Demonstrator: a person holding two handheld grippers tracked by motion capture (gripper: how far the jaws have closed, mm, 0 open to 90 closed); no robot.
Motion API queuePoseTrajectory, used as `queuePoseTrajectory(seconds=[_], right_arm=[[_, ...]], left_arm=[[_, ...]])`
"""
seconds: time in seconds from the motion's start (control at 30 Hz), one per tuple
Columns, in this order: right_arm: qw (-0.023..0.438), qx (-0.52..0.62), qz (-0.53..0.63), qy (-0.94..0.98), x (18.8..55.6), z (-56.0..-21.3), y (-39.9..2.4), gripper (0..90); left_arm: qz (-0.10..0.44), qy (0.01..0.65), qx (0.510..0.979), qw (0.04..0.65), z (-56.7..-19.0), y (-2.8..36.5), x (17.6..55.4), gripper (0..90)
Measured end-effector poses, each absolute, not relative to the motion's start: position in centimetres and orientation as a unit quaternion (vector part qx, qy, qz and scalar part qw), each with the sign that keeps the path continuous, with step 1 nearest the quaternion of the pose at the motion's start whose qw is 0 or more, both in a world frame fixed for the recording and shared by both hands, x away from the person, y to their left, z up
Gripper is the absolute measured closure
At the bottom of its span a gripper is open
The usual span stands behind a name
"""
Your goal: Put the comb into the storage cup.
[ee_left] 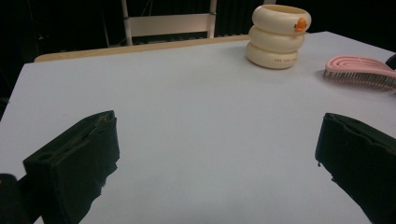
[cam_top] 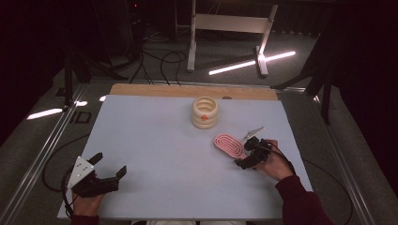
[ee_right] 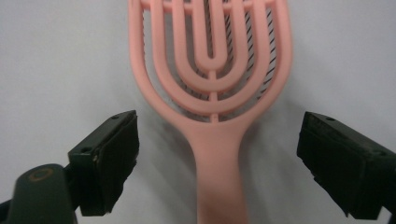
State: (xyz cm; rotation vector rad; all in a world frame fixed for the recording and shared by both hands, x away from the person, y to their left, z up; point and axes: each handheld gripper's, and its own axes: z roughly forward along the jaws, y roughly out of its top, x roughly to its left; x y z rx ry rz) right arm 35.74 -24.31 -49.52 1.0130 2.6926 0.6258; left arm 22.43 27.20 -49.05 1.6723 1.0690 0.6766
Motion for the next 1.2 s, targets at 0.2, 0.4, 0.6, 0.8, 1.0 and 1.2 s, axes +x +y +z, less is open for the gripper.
queuePoseTrajectory(seconds=[0.2,0.4,0.6,0.8,1.0,1.2], right_arm=[[0.08,0.344,0.198,0.914,36.0,-50.05,-24.25,23.8],[0.071,0.351,0.195,0.913,36.2,-50.16,-24.4,38.5],[0.067,0.346,0.19,0.916,36.16,-49.96,-24.59,48.9],[0.064,0.348,0.186,0.917,36.11,-49.85,-24.38,57.7],[0.063,0.349,0.187,0.916,36.06,-49.81,-24.39,62.8],[0.064,0.358,0.184,0.913,36.06,-49.78,-24.34,65.5]], left_arm=[[0.279,0.441,0.692,0.499,-49.06,27.17,22.44,0.2],[0.279,0.442,0.691,0.499,-49.08,27.16,22.45,0.2],[0.278,0.442,0.692,0.498,-49.11,27.1,22.48,0.2],[0.277,0.44,0.695,0.496,-49.17,26.98,22.54,0.3],[0.276,0.442,0.695,0.495,-49.2,26.98,22.57,0.2],[0.276,0.442,0.695,0.495,-49.22,26.97,22.57,0.2]])
